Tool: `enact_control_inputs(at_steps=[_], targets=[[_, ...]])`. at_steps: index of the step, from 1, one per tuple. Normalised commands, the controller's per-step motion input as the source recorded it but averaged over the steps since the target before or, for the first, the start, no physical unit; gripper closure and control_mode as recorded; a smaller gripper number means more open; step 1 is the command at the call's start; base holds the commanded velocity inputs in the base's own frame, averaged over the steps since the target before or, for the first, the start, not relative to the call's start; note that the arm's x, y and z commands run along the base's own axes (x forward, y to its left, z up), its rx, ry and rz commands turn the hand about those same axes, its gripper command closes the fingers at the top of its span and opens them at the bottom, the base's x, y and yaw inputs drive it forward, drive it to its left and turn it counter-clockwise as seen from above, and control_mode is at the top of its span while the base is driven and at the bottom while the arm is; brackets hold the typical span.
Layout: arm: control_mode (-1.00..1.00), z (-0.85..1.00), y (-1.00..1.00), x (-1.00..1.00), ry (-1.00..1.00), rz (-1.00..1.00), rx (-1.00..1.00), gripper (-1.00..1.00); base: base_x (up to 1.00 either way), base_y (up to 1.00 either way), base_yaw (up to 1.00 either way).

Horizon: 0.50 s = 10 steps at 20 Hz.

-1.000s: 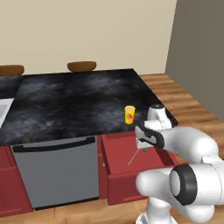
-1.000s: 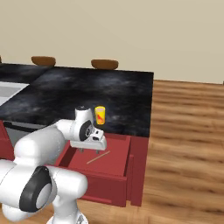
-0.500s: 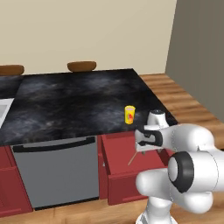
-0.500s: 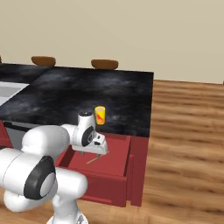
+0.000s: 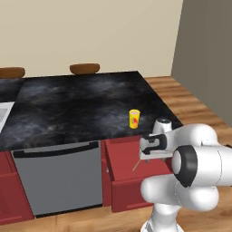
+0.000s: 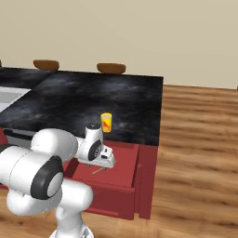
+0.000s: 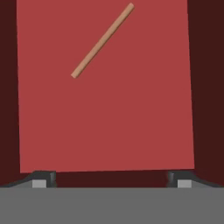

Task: Pick up the straw from the right drawer and put it inside the smoothie cup.

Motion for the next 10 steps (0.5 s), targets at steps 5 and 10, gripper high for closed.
enact_control_inputs(at_steps=[5, 10], targets=[[-1.00, -0.11, 0.14, 0.06, -0.01, 0.00, 0.00, -1.00, 0.00, 0.00, 0.00], [-1.00, -0.11, 0.10, 0.12, 0.00, 0.00, 0.00, -1.00, 0.00, 0.00, 0.00]])
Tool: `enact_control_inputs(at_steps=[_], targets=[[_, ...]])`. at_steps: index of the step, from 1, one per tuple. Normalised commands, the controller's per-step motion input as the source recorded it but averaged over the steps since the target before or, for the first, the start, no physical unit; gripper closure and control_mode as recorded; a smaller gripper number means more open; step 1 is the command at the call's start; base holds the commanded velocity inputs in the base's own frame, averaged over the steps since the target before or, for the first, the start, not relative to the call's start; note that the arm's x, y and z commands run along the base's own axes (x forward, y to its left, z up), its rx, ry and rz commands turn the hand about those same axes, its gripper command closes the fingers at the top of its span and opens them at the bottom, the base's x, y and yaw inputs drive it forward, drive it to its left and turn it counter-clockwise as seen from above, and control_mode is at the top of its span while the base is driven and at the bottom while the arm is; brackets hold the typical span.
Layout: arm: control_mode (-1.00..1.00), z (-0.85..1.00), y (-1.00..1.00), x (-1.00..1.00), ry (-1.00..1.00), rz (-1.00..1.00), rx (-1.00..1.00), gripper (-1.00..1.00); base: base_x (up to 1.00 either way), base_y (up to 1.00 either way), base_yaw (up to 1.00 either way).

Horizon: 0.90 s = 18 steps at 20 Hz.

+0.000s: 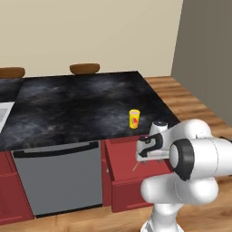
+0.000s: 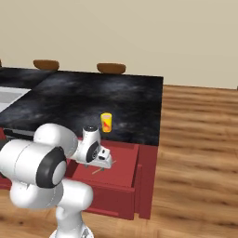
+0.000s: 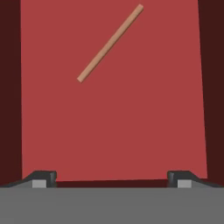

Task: Pick up the straw from the right drawer and put it inside the smoothie cup.

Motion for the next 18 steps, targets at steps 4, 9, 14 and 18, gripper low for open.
enact_control_inputs(at_steps=[4, 9, 14, 18], targets=[[-1.00, -0.09, 0.06, 0.11, -0.02, 0.00, 0.00, -1.00, 0.00, 0.00, 0.00], [-1.00, -0.14, 0.01, 0.05, -0.07, 0.00, 0.00, -1.00, 0.00, 0.00, 0.00], [-1.00, -0.16, 0.00, 0.10, -0.09, 0.00, 0.00, -1.00, 0.00, 0.00, 0.00], [-1.00, -0.13, 0.00, 0.16, -0.09, -0.01, 0.00, -1.00, 0.00, 0.00, 0.00]])
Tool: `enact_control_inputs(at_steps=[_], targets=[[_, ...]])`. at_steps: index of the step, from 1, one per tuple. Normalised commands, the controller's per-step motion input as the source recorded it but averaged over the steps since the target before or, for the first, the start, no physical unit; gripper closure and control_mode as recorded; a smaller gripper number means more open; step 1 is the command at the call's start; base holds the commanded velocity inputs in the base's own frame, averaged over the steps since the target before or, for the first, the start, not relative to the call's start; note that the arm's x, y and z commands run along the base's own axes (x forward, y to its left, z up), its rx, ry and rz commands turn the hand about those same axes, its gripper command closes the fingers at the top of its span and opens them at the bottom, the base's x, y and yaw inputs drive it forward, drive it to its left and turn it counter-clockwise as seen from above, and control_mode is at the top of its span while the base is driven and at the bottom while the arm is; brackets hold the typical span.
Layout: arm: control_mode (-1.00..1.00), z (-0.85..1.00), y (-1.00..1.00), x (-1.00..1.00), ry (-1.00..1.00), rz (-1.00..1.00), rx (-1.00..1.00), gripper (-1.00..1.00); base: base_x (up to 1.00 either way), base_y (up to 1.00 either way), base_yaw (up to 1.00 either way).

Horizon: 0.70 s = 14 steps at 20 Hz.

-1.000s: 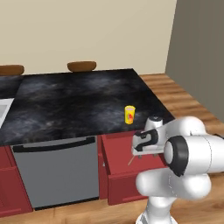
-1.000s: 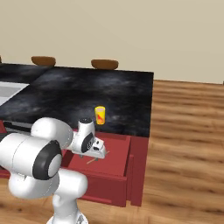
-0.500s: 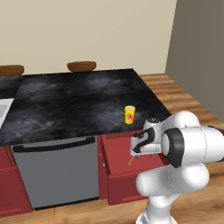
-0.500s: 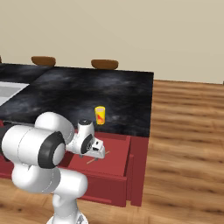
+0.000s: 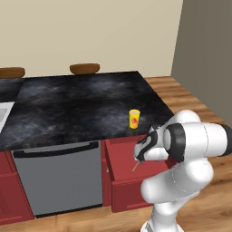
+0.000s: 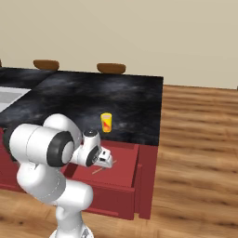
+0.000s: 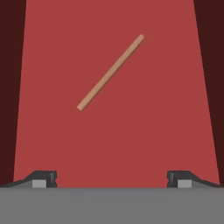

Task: Pick up the straw from the right drawer and put it inside the smoothie cup.

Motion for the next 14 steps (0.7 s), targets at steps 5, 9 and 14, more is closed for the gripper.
enact_control_inputs(at_steps=[5, 9, 14], targets=[[-1.00, -0.13, 0.00, 0.13, -0.08, -0.03, 0.00, -1.00, 0.00, 0.00, 0.00], [-1.00, -0.14, 0.00, 0.16, -0.02, -0.02, 0.00, -1.00, 0.00, 0.00, 0.00], [-1.00, -0.22, 0.01, 0.16, 0.00, -0.01, 0.00, -1.00, 0.00, 0.00, 0.00]])
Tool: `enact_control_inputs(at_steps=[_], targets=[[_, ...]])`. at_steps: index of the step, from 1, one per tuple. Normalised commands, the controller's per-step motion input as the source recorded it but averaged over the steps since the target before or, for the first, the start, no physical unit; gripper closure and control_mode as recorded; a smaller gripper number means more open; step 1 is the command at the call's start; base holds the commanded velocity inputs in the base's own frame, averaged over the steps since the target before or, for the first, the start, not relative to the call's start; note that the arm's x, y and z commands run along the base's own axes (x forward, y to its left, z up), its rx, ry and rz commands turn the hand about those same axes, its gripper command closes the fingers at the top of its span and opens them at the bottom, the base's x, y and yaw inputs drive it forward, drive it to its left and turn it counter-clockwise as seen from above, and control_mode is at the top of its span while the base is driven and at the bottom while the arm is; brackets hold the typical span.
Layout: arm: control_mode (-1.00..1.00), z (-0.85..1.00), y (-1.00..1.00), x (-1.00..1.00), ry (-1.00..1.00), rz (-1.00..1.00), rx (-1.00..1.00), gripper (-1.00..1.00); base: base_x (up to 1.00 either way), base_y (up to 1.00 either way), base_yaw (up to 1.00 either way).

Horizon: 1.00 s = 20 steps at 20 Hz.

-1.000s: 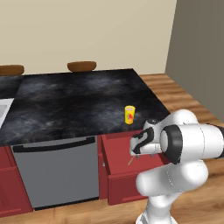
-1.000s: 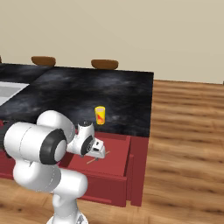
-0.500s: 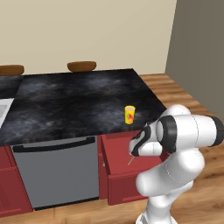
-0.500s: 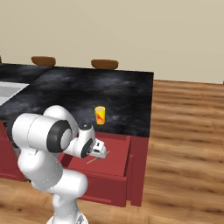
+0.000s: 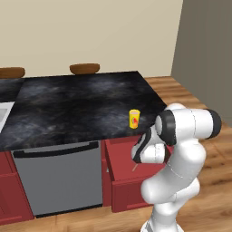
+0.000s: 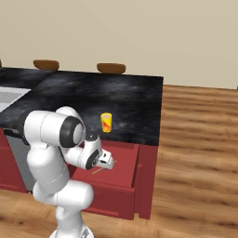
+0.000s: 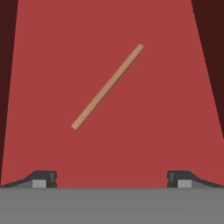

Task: Pick up the straw from the right drawer and put it inside the smoothie cup.

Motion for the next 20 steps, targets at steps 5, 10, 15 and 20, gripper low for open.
enact_control_inputs(at_steps=[5, 10, 15, 20], targets=[[-1.00, -0.25, 0.04, 0.08, 0.00, 0.00, 0.00, -1.00, 0.00, 0.00, 0.00], [-1.00, -0.28, 0.04, 0.06, 0.00, 0.00, 0.00, -1.00, 0.00, 0.00, 0.00], [-1.00, -0.26, 0.03, 0.07, 0.00, 0.00, 0.00, -1.00, 0.00, 0.00, 0.00], [-1.00, -0.24, 0.00, 0.09, 0.00, 0.00, 0.00, -1.00, 0.00, 0.00, 0.00]])
